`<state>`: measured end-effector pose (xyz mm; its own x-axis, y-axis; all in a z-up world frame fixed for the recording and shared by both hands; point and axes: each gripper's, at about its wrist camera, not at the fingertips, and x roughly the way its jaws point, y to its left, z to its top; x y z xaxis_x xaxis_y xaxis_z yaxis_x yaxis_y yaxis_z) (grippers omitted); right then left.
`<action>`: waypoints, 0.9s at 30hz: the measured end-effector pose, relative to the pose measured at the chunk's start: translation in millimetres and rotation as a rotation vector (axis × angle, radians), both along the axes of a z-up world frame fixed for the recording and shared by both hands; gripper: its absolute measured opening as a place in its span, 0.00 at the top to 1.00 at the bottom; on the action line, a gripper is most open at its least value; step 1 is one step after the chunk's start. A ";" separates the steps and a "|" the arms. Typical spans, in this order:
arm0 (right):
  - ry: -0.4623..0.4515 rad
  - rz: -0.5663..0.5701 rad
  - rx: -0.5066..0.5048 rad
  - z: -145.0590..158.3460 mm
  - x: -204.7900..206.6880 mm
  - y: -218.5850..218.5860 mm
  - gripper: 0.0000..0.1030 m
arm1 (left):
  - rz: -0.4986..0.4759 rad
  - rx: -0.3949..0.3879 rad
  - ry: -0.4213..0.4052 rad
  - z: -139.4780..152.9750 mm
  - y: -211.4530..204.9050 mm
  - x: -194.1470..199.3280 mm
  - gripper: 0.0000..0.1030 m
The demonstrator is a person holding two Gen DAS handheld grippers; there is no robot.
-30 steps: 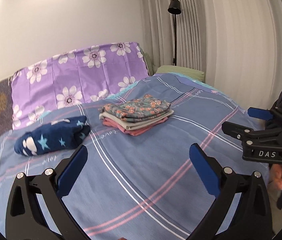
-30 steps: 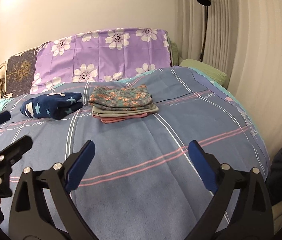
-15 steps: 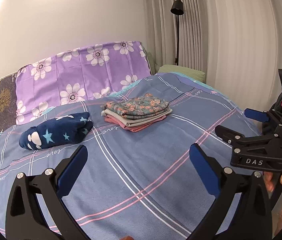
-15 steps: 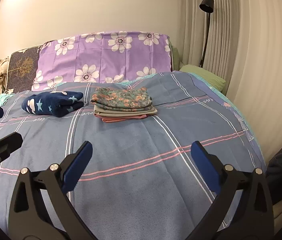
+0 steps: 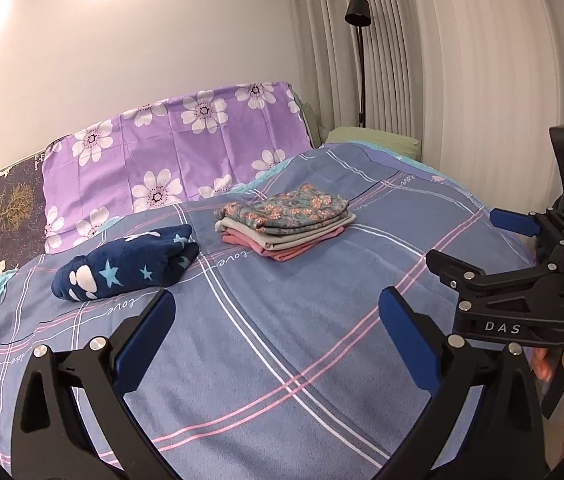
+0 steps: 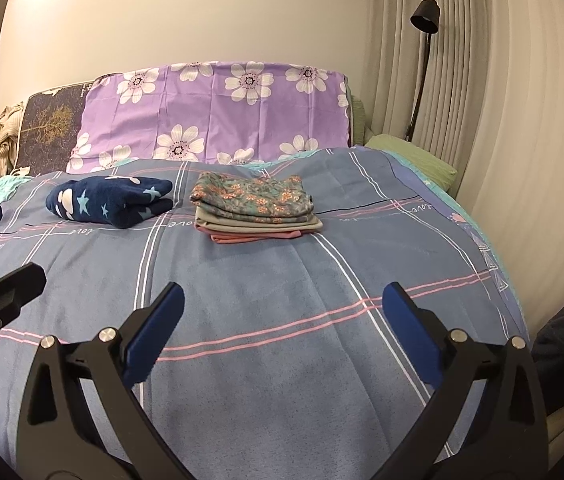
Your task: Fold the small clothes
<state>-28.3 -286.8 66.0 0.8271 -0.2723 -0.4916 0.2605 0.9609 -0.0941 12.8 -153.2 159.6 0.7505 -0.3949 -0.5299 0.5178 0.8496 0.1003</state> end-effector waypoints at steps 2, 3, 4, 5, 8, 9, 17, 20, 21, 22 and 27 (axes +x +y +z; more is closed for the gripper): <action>0.002 0.000 0.000 -0.8 -0.1 0.1 0.02 | 0.000 0.007 0.003 -2.2 -0.4 -0.4 0.01; 0.003 -0.001 0.000 -1.1 0.1 -0.1 0.02 | 0.001 0.008 0.003 -2.9 -0.4 -0.5 0.01; 0.003 -0.002 0.001 -1.6 0.2 -0.3 0.02 | 0.002 0.009 0.002 -3.3 -0.4 -0.8 0.01; 0.004 -0.002 0.003 -2.1 0.4 -0.4 0.02 | 0.002 0.010 0.002 -3.9 -0.4 -1.1 0.01; 0.011 -0.005 0.010 -4.5 1.3 -1.5 0.02 | 0.004 0.009 0.004 -4.5 -0.5 -1.0 0.01; 0.014 -0.006 0.012 -5.5 1.5 -1.6 0.02 | 0.003 0.009 0.006 -4.9 -1.0 -1.0 0.01; 0.025 -0.007 0.010 -9.2 4.1 -2.1 0.02 | 0.003 0.017 0.029 -14.3 -0.8 0.5 0.01; 0.028 -0.008 0.008 -10.5 4.6 -2.5 0.02 | -0.002 0.019 0.045 -17.2 -1.8 3.1 0.01; 0.029 -0.008 0.008 -10.9 4.7 -2.1 0.02 | -0.003 0.020 0.049 -18.2 -1.8 3.7 0.01; 0.031 -0.009 0.009 -11.4 5.1 -2.2 0.02 | -0.003 0.022 0.051 -18.9 -2.7 4.2 0.01; 0.037 -0.005 0.011 -13.1 6.5 -1.2 0.02 | 0.002 0.030 0.058 -21.2 -3.9 6.0 0.01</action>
